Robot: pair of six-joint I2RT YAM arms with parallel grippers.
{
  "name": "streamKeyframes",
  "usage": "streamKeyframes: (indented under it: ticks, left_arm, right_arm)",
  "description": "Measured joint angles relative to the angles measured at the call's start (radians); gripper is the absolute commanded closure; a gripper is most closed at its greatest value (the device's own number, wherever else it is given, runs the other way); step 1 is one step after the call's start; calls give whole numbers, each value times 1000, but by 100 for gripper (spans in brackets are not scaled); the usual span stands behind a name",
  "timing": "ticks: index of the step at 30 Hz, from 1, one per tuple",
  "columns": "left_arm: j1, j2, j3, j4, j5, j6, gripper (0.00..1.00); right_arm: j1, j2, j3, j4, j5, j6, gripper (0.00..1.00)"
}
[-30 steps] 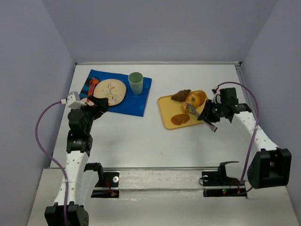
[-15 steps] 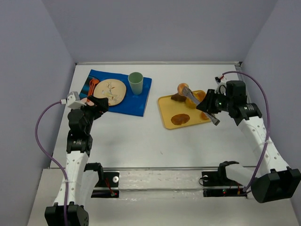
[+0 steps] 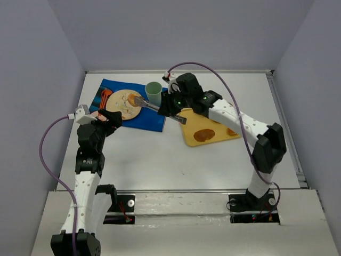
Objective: Place the bread
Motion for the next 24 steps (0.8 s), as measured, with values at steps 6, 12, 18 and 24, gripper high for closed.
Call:
streamKeyframes:
  ticks: [6,12,18,24]
  left_arm:
    - [0,2,0,-6,-15,-3,1]
    - [0,14,12,-18,-33,-3,1]
    - [0,-9,12,-30,-43,-3,1]
    - [0,-26,12,-30,-44,-3,1]
  right_arm:
    - [19,348,273,45,56,32,86]
    - [18,578,474,34,76,53,67]
    - [29,621,528,27,77,62,48]
    - [39,621,534,31,79,59,41]
